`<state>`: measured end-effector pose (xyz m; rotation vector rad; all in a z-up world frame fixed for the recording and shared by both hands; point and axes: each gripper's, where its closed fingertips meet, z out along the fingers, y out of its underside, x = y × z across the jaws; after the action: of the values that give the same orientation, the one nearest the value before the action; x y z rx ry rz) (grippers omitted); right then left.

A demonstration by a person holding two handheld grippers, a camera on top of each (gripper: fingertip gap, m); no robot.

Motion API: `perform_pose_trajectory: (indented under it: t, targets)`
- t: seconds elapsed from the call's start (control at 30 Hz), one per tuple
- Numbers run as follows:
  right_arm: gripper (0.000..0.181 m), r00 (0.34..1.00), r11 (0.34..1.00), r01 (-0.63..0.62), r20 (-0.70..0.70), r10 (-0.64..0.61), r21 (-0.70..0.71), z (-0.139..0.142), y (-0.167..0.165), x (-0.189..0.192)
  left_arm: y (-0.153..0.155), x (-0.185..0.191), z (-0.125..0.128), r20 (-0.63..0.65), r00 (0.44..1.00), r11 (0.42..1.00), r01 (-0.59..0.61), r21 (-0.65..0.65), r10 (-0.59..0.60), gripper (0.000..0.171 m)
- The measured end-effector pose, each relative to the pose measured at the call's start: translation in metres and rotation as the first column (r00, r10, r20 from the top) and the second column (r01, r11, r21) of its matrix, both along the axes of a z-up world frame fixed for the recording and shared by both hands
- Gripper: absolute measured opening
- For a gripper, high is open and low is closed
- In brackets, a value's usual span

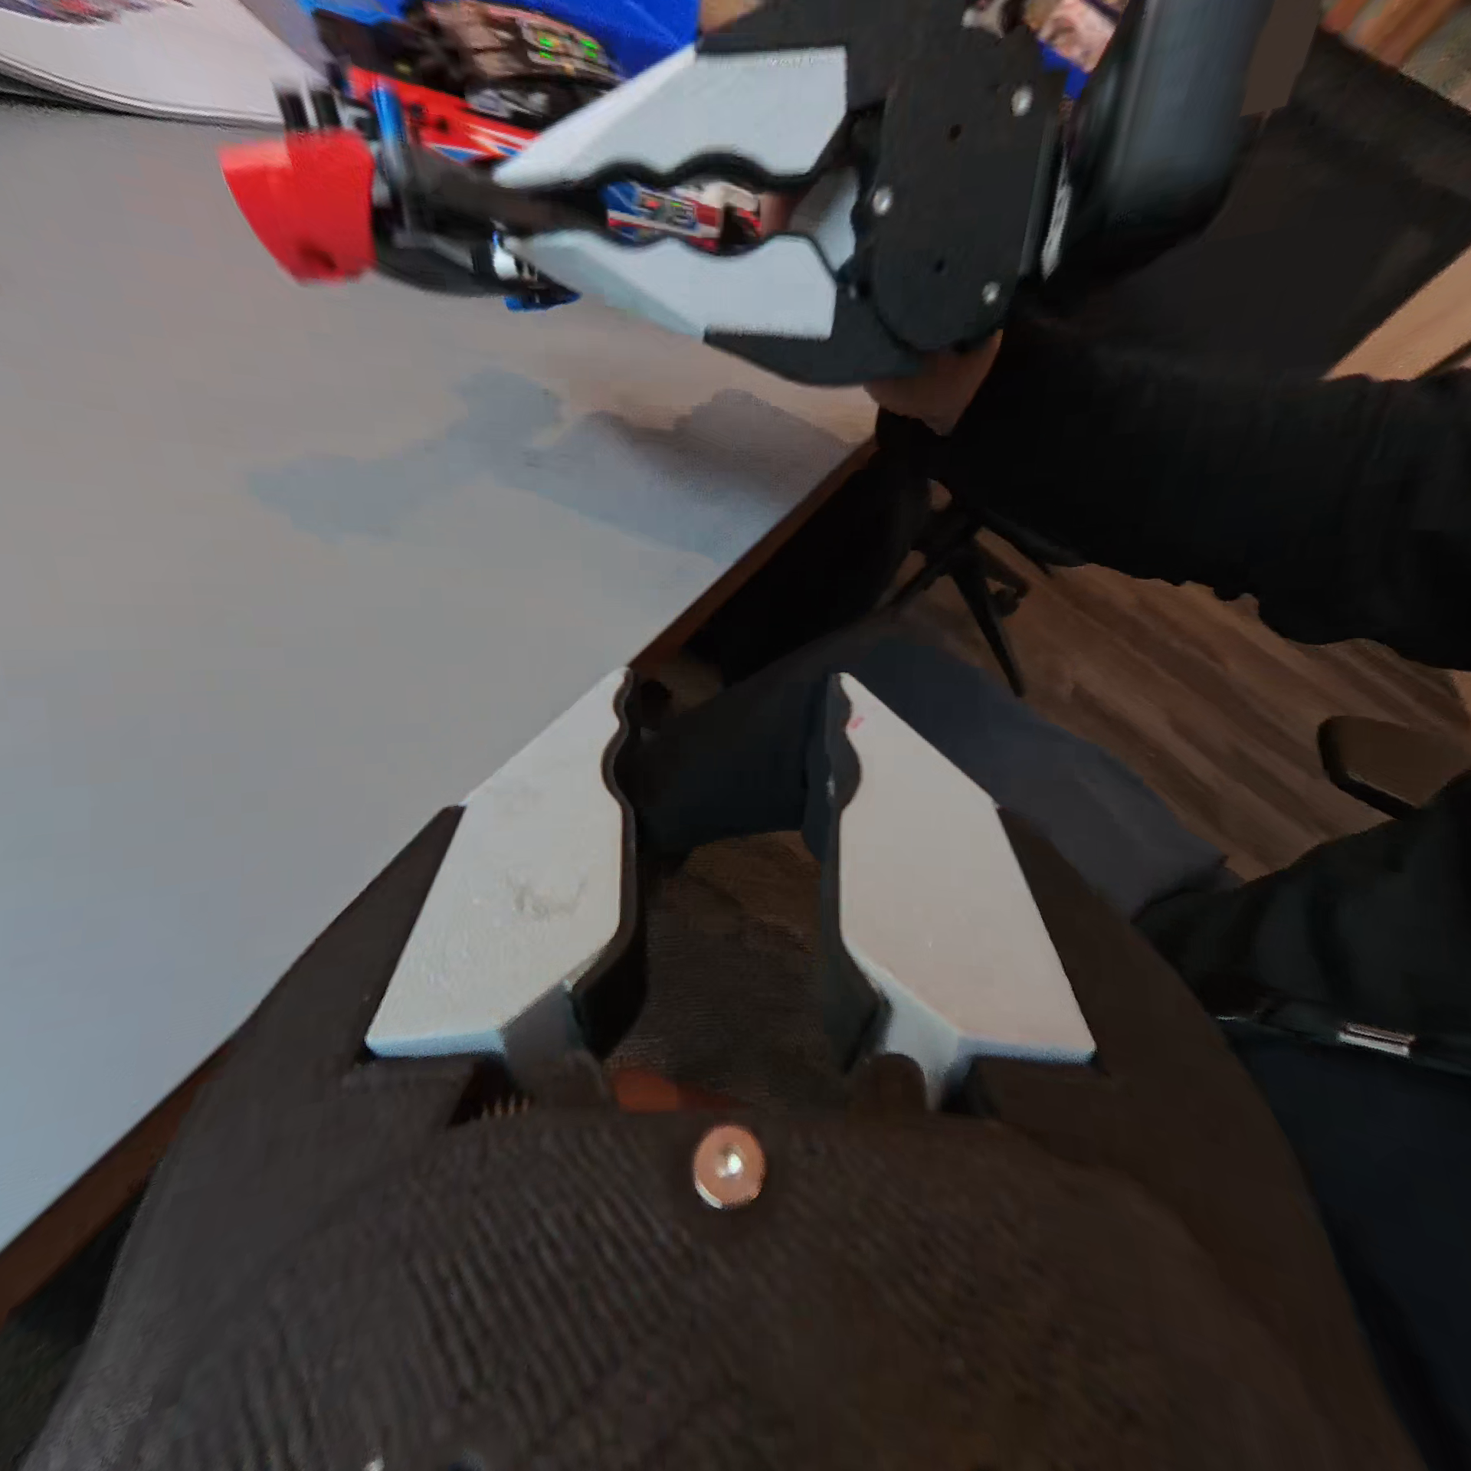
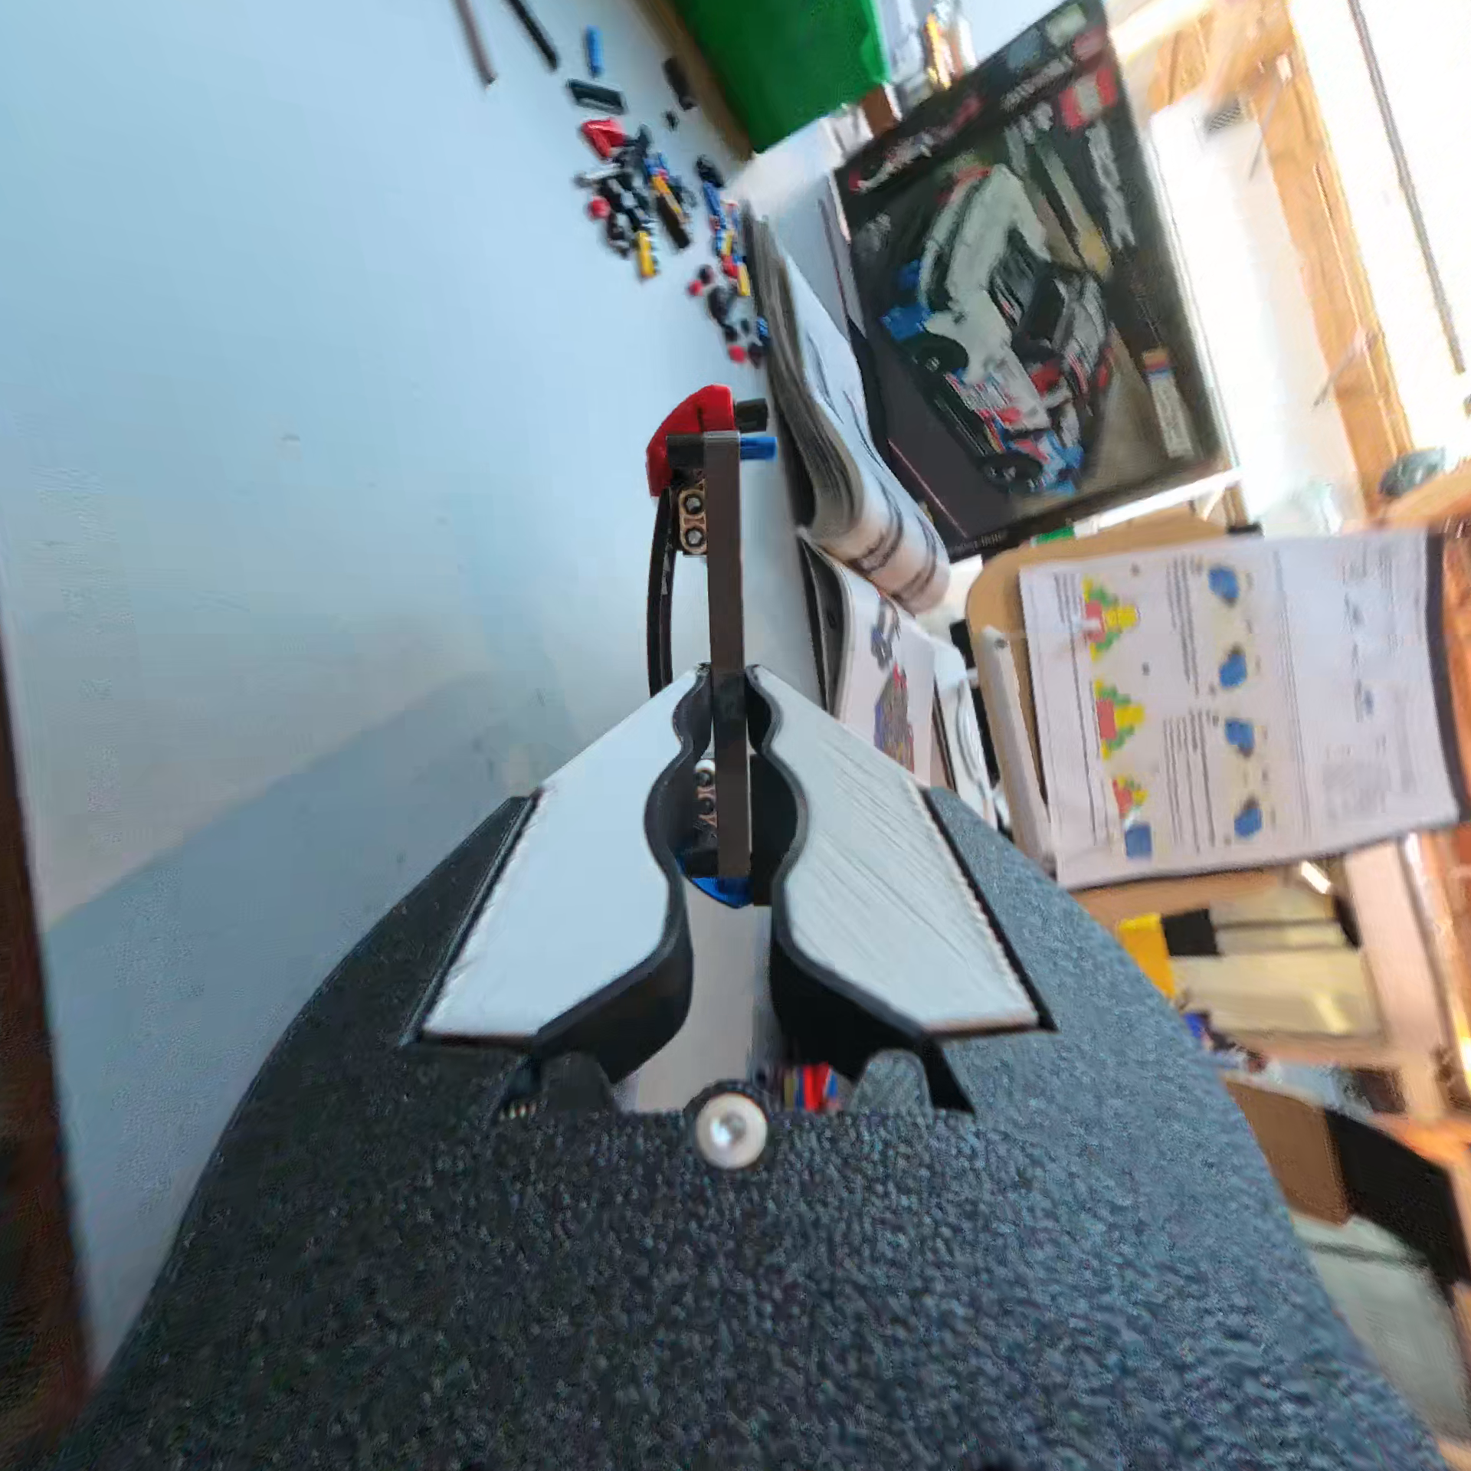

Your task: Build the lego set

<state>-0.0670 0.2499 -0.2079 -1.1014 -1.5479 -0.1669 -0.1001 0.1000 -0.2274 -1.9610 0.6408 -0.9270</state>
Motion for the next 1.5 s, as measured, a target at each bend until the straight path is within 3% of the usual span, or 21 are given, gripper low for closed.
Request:
perform_pose_trajectory:
  t: [0.1,0.2,0.27,0.4,0.53,0.63,0.8,0.9,1.1,1.2,1.37,1.5]
  targets:
    - [0.009,0.984,0.990,-0.143,0.111,0.140,0.019,-0.030,-0.004,-0.029,0.022,-0.035,0.003,-0.083,0.992,0.995,-0.095,0.028,0.097,0.045]
    - [0.031,0.965,0.979,-0.203,0.169,0.200,0.003,-0.044,-0.010,-0.030,0.045,-0.061,0.008,-0.123,0.980,0.987,-0.152,0.056,0.158,0.046]
    - [0.036,0.960,0.975,-0.220,0.172,0.221,-0.023,-0.046,-0.016,-0.022,0.058,-0.070,0.010,-0.115,0.978,0.985,-0.170,0.036,0.173,0.046]
    - [0.031,0.982,0.989,-0.122,0.135,0.132,-0.081,-0.039,-0.003,0.010,0.081,-0.072,0.001,-0.139,0.980,0.989,-0.146,0.000,0.144,0.053]
    - [0.030,1.000,0.950,0.007,0.012,-0.004,-0.311,-0.032,0.006,0.038,0.097,-0.057,-0.016,-0.195,0.977,0.995,-0.097,-0.023,0.091,0.063]
    - [0.023,1.000,0.863,0.003,-0.019,-0.015,-0.506,-0.040,-0.002,0.040,0.104,-0.044,-0.026,-0.264,0.963,0.996,-0.074,-0.040,0.060,0.066]
    - [0.025,0.995,0.825,-0.015,-0.086,-0.040,-0.566,-0.046,0.007,0.032,0.122,-0.041,-0.038,-0.431,0.900,0.998,-0.065,0.018,0.067,0.064]
    - [0.024,0.991,0.853,-0.013,-0.123,-0.060,-0.521,-0.041,0.017,0.031,0.125,-0.040,-0.041,-0.474,0.880,0.999,-0.029,0.034,0.042,0.043]
    - [0.021,0.977,0.933,-0.036,-0.209,-0.042,-0.358,-0.026,0.023,0.032,0.133,-0.048,-0.041,-0.493,0.868,0.997,-0.039,0.061,0.064,0.043]
    - [0.017,0.970,0.964,-0.053,-0.244,-0.013,-0.262,-0.017,0.020,0.033,0.127,-0.058,-0.042,-0.475,0.877,0.997,-0.072,0.030,0.078,0.057]
    - [0.013,0.972,0.972,-0.050,-0.235,-0.006,-0.228,-0.017,0.019,0.031,0.113,-0.071,-0.036,-0.396,0.907,0.990,-0.134,0.050,0.143,0.059]
    - [0.003,0.955,0.961,-0.053,-0.297,-0.031,-0.272,-0.009,0.023,0.035,0.114,-0.076,-0.024,-0.302,0.933,0.980,-0.172,0.098,0.195,0.051]
